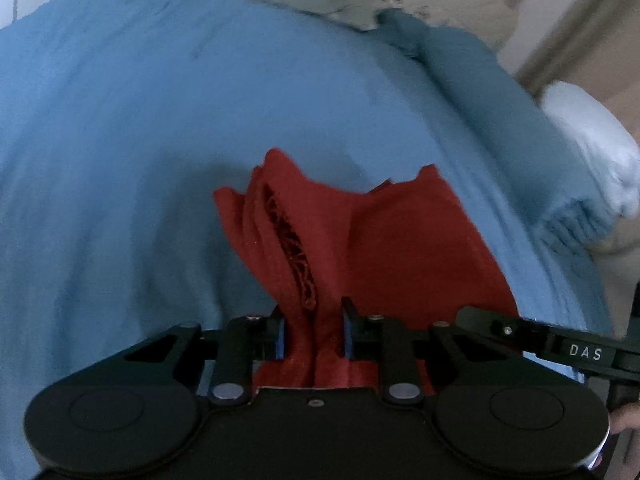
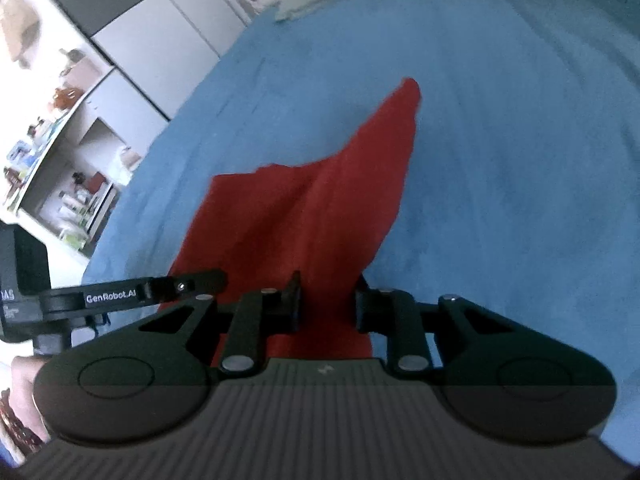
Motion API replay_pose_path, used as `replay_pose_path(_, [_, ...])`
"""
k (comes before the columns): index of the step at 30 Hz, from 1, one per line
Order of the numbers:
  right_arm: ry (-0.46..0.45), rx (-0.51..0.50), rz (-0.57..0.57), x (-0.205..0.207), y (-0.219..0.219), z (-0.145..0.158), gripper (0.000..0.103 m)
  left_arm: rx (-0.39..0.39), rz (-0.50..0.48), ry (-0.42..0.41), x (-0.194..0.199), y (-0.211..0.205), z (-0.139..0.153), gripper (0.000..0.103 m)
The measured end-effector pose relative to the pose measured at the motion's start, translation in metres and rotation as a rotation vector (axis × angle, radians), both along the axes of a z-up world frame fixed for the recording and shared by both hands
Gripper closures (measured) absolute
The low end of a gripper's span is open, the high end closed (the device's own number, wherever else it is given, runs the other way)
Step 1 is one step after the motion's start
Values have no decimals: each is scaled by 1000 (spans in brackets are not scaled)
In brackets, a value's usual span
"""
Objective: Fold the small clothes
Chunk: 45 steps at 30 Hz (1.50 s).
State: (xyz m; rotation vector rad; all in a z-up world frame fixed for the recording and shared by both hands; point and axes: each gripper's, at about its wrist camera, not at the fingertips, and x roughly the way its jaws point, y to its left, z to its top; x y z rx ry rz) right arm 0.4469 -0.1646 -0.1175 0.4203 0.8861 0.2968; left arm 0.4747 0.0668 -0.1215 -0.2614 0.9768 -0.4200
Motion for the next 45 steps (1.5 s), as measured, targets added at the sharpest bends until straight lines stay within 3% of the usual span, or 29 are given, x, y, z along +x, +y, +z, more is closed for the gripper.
replay_pose_path(5, [-39,-7,21,-56,-27,43,65,-14,-61,-88,-65,-29,34,76])
replay_pose_path(9, [-60,-16,30,-111,-52,54,65,10,-75,-123,-121,-56,31,76])
replay_pose_path(12, [-26,14,16,-146,-70,38,65,45,-79,-129,-156,-76,12,76])
replay_pose_path(17, [9,-4,-9,-189,-83,-23,64,137,-38,-95,-175,-86,-32,74])
replay_pose_path(20, [6,-19,-35,-201,-91,-51,61,117,-15,-96,-176,-75,-46,65])
replay_pose_path(23, [10,27,-63,-203,-98,-60,58,139,-12,-90,-169,-89,-50,62])
replay_pose_path(28, [-11,-32,-35,-203,-97,-58,54,168,-8,-92,-172,-102,-46,61])
replay_pose_path(31, [-27,-60,-37,-212,-96,-46,44,191,13,-114,-183,-94,-31,60])
replay_pose_path(33, [-49,-80,-38,-222,-95,-31,30,216,19,-148,-191,-92,-16,54])
replay_pose_path(34, [-63,-89,-41,-227,-95,-23,25,222,22,-168,-195,-90,-7,42])
replay_pose_path(35, [-83,-99,-48,-234,-94,-13,14,228,28,-196,-201,-88,5,34])
replay_pose_path(36, [-104,-110,-57,-242,-94,-2,4,232,38,-227,-209,-86,19,16])
replay_pose_path(37, [-122,-119,-66,-249,-93,10,0,234,47,-253,-217,-83,31,5])
replay_pose_path(40, [-139,-159,-120,-273,-90,50,0,246,78,-314,-245,-74,71,0])
replay_pose_path(45, [-188,-290,-217,-327,-76,113,0,299,168,-336,-298,-56,123,0])
